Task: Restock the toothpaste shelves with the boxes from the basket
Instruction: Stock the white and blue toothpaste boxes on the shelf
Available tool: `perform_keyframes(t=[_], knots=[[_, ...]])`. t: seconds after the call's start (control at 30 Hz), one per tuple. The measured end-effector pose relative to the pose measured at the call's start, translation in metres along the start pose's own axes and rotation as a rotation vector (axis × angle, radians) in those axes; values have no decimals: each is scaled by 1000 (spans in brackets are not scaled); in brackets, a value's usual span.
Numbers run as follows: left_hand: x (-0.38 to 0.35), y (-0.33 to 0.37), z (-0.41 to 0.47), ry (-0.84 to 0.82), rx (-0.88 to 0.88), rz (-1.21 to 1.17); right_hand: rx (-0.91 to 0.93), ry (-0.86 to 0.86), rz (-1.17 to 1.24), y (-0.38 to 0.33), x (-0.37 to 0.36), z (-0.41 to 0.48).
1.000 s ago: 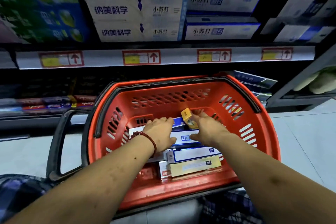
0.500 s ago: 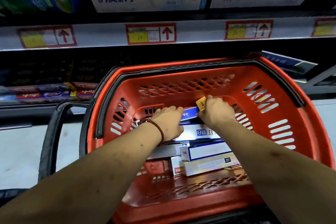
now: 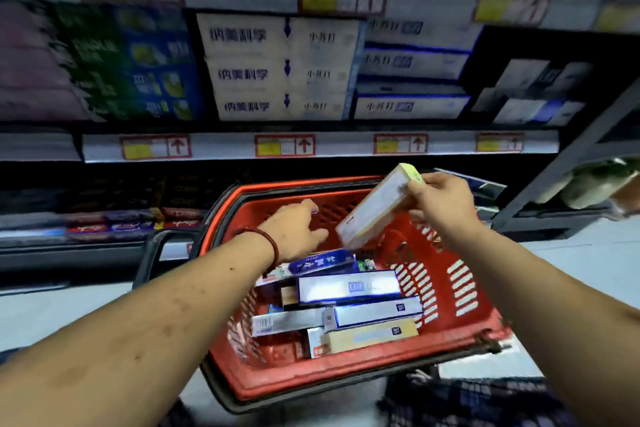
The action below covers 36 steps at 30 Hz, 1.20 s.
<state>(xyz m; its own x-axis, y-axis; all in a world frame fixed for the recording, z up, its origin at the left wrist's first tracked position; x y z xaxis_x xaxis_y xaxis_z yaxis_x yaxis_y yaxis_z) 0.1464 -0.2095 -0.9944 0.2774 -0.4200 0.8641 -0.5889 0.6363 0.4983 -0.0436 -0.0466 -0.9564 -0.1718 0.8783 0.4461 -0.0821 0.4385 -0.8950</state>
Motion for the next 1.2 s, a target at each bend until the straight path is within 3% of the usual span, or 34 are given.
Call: perform_keyframes(t=[0.2, 0.37, 0.57, 0.87, 1.0, 1.2], knots=[[59, -6, -17, 133, 263, -236, -163, -4, 354, -53, 20, -39], [58, -26, -36, -45, 662, -1104, -341, -249, 588, -66, 4, -59], [89, -37, -23, 153, 692, -1514, -297, -362, 590, -83, -13, -57], [119, -45, -16, 362, 581, -1530, -345, -340, 753, -90, -29, -49], [125, -35, -13, 355, 496, -1549, -454, -263, 963, -90, -31, -45], [124, -24, -8, 352, 425, -1629, -431, -191, 914, -80, -35, -44]])
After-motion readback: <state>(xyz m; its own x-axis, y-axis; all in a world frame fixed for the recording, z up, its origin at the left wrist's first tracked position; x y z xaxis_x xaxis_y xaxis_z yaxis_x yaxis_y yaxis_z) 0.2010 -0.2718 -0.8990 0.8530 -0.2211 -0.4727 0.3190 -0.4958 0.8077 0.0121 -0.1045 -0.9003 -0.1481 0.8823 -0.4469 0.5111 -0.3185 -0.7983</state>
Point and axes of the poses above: each hand's wrist, its own z-axis towards the middle knuckle, its own x-axis out of the back of the hand, y = z × x, the point moved 6 cm from there along z, towards the middle knuckle, and after that the axes turned 15 degrees about y, right-handed, at the moved point
